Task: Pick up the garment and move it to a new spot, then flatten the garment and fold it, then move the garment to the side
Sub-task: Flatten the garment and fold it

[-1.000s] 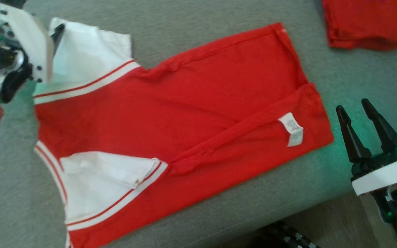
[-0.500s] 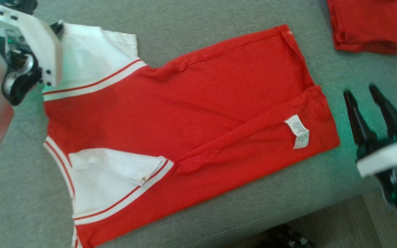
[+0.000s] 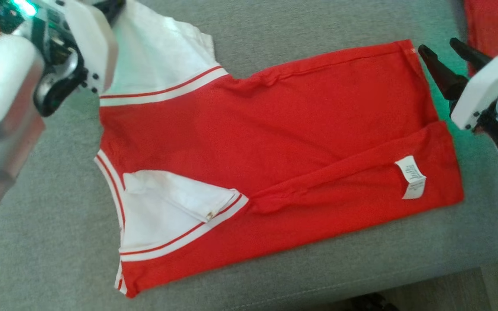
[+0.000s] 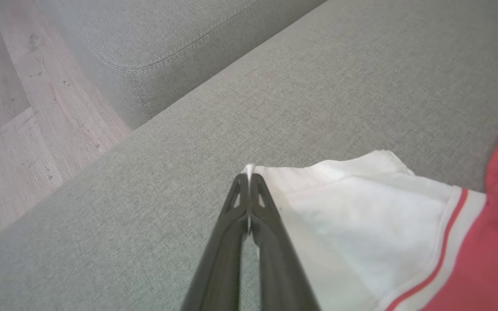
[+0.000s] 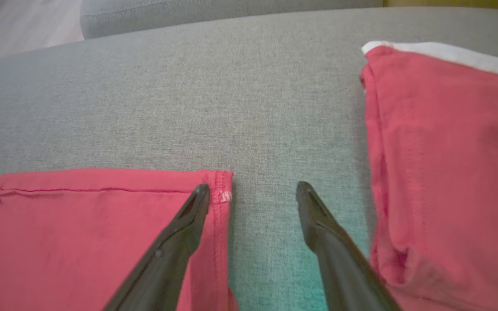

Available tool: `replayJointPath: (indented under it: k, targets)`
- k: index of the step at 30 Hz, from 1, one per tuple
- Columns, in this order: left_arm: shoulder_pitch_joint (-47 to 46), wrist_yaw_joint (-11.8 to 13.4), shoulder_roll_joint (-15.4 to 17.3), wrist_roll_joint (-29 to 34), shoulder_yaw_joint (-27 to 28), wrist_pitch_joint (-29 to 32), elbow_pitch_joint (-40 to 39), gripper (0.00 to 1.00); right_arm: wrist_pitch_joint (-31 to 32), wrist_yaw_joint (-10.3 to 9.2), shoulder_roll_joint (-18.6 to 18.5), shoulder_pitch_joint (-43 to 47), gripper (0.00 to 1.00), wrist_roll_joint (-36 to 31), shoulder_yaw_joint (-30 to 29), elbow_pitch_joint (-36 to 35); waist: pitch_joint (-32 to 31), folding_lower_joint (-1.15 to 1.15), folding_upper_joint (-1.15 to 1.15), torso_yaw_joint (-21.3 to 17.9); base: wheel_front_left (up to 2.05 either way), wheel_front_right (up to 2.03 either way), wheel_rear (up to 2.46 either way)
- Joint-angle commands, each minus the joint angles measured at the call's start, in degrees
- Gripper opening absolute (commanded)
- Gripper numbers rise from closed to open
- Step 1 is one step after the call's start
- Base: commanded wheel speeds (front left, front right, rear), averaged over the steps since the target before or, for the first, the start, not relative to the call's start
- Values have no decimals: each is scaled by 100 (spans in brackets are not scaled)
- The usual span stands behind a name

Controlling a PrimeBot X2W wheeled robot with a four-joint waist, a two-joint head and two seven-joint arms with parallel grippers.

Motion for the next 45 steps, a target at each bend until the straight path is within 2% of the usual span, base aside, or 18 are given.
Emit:
replayJointPath:
  k: [1,6,9,10,11,12,15,21,28,33,34,35,45]
  targets:
    - [-343,-29,128,-10,177,-50,-123,0,46,-5,-145,-29,100,55,63,-64,21,0,0,42,0,0,0]
    - [-443,-31,109,-127,-40,-139,-131,0,234,-5,-195,-538,98,277,530,401,62,0,0,174,0,0,0]
    - [-512,-32,134,-187,-132,-197,-119,0,296,-5,-201,-710,60,375,718,609,85,0,0,209,0,0,0]
    - [-528,-32,142,-207,-161,-219,-115,0,285,-5,-199,-769,42,404,767,664,94,0,0,217,0,0,0]
    - [-540,-32,149,-230,-191,-245,-113,0,269,-5,-195,-817,16,441,809,721,99,0,0,224,0,0,0]
    - [-551,-32,161,-256,-221,-269,-114,0,263,-5,-192,-857,0,477,861,766,105,0,0,232,0,0,0]
    - [-603,-32,212,-318,-291,-392,-114,0,198,-5,-206,-959,0,601,1006,823,114,0,0,248,0,0,0]
    - [-839,-32,321,-284,-409,-913,-193,0,-367,-5,-326,-1113,0,882,1151,748,79,0,0,256,0,0,0]
    - [-1175,-33,430,-288,-580,-1525,-361,0,-889,-5,-667,-1135,0,1282,1294,556,-55,0,0,299,0,0,0]
    - [-1200,-33,469,-452,-748,-1485,-402,0,-669,-5,-810,-1040,0,1555,1480,536,-117,0,0,337,0,0,0]
    - [-1199,-33,474,-503,-790,-1455,-413,0,-543,-5,-825,-1024,22,1623,1525,576,-109,0,0,349,0,0,0]
    - [-1198,-33,475,-557,-821,-1425,-417,0,-422,-5,-832,-1019,100,1652,1586,617,-91,0,0,364,0,0,0]
    - [-1317,-33,433,-723,-1065,-1444,-384,0,89,-5,-561,-1132,100,1621,2108,1118,104,0,0,530,0,0,0]
